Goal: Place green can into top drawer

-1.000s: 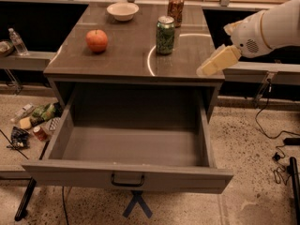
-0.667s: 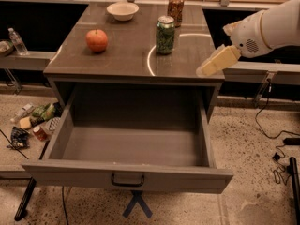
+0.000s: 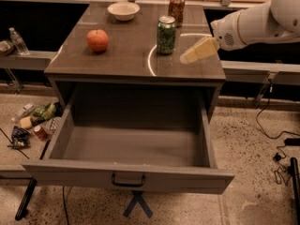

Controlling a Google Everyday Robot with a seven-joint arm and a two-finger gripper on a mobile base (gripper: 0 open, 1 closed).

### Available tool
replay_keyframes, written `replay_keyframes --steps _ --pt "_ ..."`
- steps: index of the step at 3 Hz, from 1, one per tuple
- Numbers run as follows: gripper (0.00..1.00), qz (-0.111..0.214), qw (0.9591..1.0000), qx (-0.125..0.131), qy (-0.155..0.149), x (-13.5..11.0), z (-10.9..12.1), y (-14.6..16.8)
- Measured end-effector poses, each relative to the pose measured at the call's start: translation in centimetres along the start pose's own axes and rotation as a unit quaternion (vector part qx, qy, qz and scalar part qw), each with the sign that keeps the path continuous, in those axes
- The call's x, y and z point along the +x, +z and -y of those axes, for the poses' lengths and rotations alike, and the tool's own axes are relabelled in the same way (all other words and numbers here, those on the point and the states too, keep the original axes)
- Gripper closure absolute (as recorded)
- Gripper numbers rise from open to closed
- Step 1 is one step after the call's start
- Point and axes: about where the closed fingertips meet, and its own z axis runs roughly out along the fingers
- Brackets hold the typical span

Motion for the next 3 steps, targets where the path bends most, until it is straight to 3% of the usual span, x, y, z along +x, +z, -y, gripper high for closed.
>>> replay_keyframes --steps 1,2,3 --pt "0.0 0.035 0.9975 0.008 0.061 -1.7 2.6 4.1" --pt "0.0 0.067 0.9924 -0.005 0.103 -3.7 3.6 8.0" --pt "0.0 0.087 0.9883 -0.018 0.124 -5.3 3.8 11.0"
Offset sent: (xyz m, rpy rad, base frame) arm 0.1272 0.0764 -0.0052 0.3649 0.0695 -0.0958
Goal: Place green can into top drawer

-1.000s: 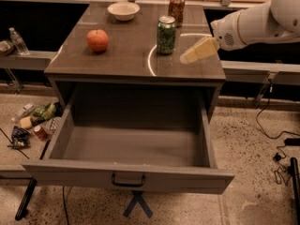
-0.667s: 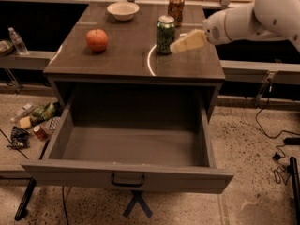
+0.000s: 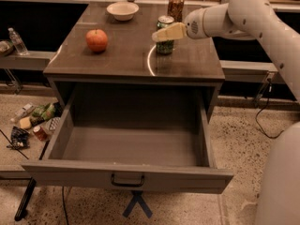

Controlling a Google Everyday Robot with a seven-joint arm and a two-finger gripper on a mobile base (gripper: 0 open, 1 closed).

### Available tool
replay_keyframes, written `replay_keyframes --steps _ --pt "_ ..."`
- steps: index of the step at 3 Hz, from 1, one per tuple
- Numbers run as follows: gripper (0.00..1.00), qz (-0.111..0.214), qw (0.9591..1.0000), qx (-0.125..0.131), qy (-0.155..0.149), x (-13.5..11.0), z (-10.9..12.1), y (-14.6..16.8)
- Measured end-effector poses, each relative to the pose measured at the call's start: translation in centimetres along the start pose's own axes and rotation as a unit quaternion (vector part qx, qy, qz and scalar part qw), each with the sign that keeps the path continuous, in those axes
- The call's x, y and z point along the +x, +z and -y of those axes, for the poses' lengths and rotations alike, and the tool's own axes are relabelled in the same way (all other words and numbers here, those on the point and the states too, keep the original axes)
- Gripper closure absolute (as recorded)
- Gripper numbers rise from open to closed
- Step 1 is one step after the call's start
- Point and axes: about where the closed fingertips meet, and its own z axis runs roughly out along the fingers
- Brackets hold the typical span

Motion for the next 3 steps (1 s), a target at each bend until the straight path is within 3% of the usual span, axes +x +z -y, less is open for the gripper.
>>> replay_keyframes --steps 2,3 --pt "0.41 0.009 0.9996 -0.028 0.005 -0.7 -0.9 3.6" --pt "0.65 0.011 0.9993 -0.033 -0.011 -0.4 -1.6 2.4"
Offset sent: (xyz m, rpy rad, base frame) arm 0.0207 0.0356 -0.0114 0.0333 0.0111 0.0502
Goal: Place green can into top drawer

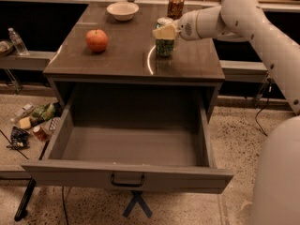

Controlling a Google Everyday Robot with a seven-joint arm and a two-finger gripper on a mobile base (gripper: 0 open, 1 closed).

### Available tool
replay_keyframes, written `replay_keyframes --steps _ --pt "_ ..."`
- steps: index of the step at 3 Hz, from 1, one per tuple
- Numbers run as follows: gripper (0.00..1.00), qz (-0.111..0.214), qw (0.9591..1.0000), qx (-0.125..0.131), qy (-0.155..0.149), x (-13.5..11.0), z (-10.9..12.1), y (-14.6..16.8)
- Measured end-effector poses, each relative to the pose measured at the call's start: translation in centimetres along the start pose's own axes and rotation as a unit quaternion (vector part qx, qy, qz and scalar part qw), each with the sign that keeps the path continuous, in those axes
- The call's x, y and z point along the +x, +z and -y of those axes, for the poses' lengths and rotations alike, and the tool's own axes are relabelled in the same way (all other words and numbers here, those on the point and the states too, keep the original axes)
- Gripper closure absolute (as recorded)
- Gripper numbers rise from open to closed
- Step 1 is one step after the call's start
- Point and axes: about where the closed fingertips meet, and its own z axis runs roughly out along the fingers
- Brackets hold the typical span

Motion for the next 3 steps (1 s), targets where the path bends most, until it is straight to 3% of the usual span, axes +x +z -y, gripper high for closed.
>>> replay_keyframes --steps 1,2,3 --pt "0.88 0.006 0.9997 -0.006 -0.024 0.2 -2.5 -4.0" --pt "1.0 0.01 0.9987 -0.034 -0.036 2.2 -8.2 -9.3" --pt "1.0 0.002 0.9985 -0.049 -0.026 4.4 -12.6 -12.4"
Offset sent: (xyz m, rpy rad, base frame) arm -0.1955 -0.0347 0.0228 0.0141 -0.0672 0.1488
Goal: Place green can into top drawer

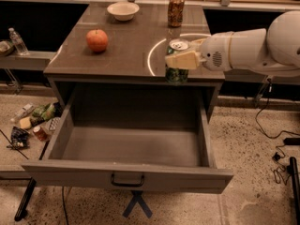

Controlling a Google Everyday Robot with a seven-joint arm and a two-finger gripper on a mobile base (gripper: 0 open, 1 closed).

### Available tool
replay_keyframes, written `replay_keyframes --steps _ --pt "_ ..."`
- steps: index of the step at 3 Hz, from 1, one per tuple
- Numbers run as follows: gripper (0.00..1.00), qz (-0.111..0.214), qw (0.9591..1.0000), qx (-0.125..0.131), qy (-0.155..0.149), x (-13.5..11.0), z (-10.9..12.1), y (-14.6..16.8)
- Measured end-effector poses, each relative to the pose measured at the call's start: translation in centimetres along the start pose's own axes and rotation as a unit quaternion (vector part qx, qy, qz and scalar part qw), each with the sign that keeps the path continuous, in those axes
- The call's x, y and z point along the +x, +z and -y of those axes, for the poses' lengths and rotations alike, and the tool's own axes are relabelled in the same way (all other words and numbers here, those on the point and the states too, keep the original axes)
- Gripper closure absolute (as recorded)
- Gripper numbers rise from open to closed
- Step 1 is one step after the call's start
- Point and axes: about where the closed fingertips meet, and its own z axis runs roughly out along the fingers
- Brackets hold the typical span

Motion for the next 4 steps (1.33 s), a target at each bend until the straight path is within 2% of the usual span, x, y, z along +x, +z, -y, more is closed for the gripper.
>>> replay_keyframes --steps 1,2,3,4 --pt "1.0 -0.006 0.9995 0.002 0.029 5.3 -5.2 1.5" --pt "1.0 -0.006 0.9995 0.002 0.029 5.3 -5.2 1.5" --pt "1.0 0.002 0.998 -0.003 0.063 7.9 -6.1 2.7" --pt "1.0 0.017 0.996 -0.031 0.082 10.9 -7.4 4.8"
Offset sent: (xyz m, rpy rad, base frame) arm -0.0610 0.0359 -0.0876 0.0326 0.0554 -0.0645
